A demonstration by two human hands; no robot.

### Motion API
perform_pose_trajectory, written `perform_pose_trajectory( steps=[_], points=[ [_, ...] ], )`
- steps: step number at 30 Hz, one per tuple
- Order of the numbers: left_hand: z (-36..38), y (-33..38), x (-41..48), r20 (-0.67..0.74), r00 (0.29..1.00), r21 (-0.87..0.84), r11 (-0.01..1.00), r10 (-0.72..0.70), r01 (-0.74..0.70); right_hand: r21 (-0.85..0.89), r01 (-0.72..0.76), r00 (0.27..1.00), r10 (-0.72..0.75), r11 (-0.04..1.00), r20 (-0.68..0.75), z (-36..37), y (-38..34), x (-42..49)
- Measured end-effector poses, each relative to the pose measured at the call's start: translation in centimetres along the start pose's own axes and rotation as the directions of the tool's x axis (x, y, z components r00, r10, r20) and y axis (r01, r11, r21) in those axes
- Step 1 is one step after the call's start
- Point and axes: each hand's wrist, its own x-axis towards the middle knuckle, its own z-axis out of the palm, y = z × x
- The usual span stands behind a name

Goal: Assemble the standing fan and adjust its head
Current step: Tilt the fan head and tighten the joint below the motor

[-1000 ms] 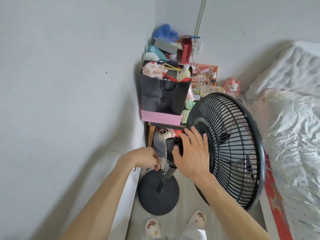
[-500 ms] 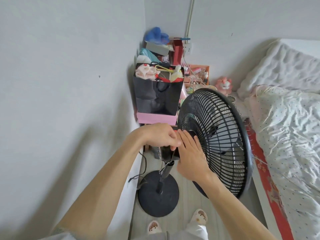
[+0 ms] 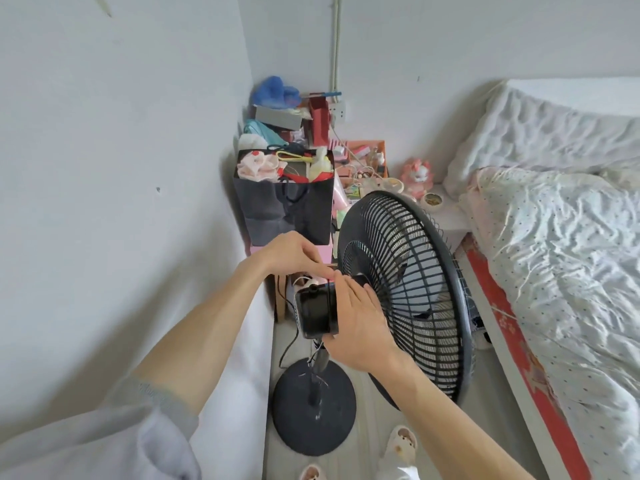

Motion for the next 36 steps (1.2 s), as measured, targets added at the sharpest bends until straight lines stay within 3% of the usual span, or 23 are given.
perform_pose_trajectory(
  steps=[4,7,11,14,19,25,31,36],
  points=[
    [0.9,-2.2,1.1,-0.02,0.999,-0.064,0.997,-0.046,0.044,0.002,-0.014,1.0,0.014,1.0,0.007,-0.3,-0.3,0.4],
    [3.2,-4.4,1.5,-0.11,0.99,-0.223,0.973,-0.093,0.067,0.028,-0.042,0.999,0.042,0.999,0.0,-0.6,-0.1,0.5],
    [6.0,-6.4,1.4,-0.205,0.968,-0.284,0.955,-0.143,0.081,0.105,-0.083,0.996,0.086,0.991,-0.025,-0.8,0.1,0.6],
    [7.6,-6.7,1.5,-0.269,0.944,-0.382,0.921,-0.19,0.076,0.061,-0.072,0.994,0.077,0.996,-0.074,-0.5,0.2,0.8],
    [10.6,-8.4,1.5,-0.207,0.909,-0.71,0.695,-0.363,0.116,-0.055,-0.053,0.993,0.047,0.997,-0.112,0.9,0.6,1.0],
    [13.4,-8.6,0.2,-0.164,0.884,-0.876,0.476,-0.437,0.073,-0.124,-0.086,0.991,0.071,0.989,-0.115,1.3,0.3,1.0],
    [15.3,-10.1,-0.7,0.056,0.946,-0.98,0.164,-0.319,0.113,-0.161,-0.084,0.987,0.06,0.983,-0.148,1.6,0.1,0.7],
    [15.8,-9.9,-1.4,0.14,0.944,-0.99,-0.041,-0.297,0.134,-0.162,-0.082,0.987,0.058,0.983,-0.147,1.7,-0.1,0.9]
  ],
)
